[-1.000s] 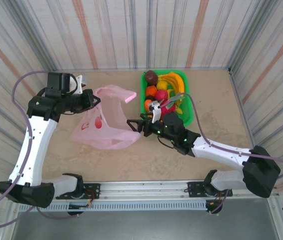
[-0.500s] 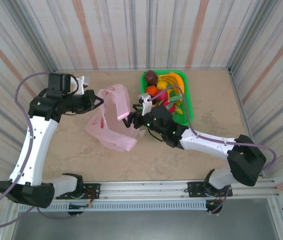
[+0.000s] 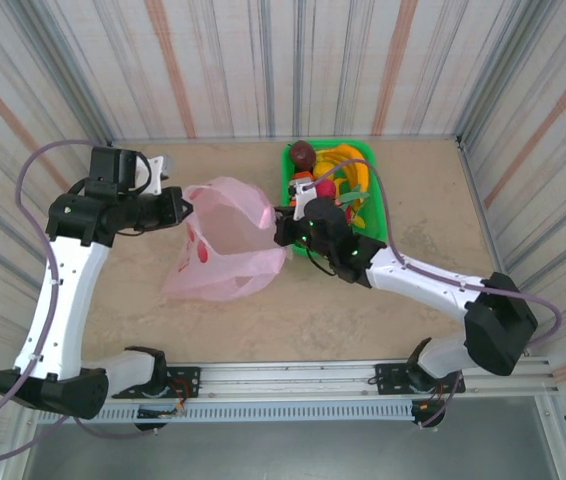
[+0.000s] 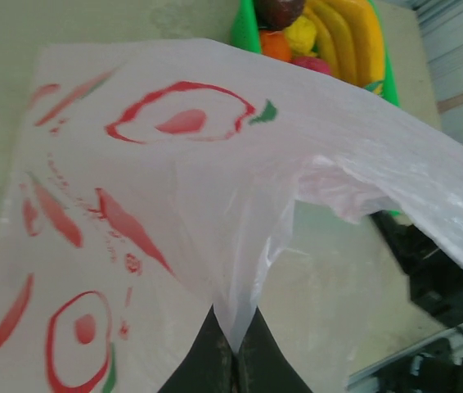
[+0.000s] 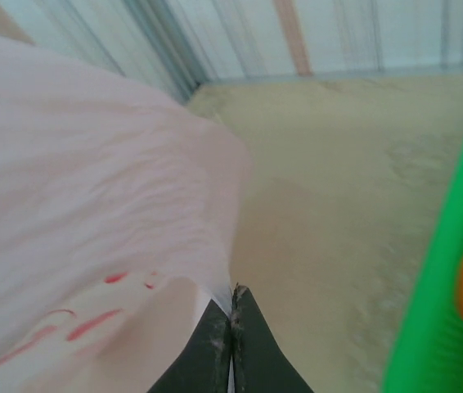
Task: Place the fake fruits into the plastic bag and tie a complex knot
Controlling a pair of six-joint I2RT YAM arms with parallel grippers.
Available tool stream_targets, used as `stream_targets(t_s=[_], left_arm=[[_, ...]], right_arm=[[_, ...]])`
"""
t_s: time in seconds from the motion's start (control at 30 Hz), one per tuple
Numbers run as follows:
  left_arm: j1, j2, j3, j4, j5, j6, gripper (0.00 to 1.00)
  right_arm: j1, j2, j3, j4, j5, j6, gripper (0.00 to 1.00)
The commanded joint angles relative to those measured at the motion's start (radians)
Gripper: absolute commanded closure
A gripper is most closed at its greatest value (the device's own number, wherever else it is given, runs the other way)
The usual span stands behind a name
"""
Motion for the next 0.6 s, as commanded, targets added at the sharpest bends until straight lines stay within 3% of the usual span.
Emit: stream_targets(t_s=[0.0,0.37,0.43,0.57], left_arm=[[0.017,0.009,0.06,-0.126,-0.151,0.112,1.0],[0.117,0.089,0.145,-0.172,-0.121,0.181,1.0],[0.115,0.092,0.123,-0.127,-0.014,0.164,1.0],[0.1,0.056,0.015,0.031,0.22,0.092,0.85]], right_arm=[[-0.052,-0.071,0.051,-0.27,-0.001,0.027,1.0],[-0.188,-0.165,0.03,-0.539,-0.071,0.02,1.0],[-0.184,-0.163,0.031,-0.519,-0.112,0.024,1.0],[-0.157,-0.143,0.034,-0.453,-0.154,0.058,1.0]])
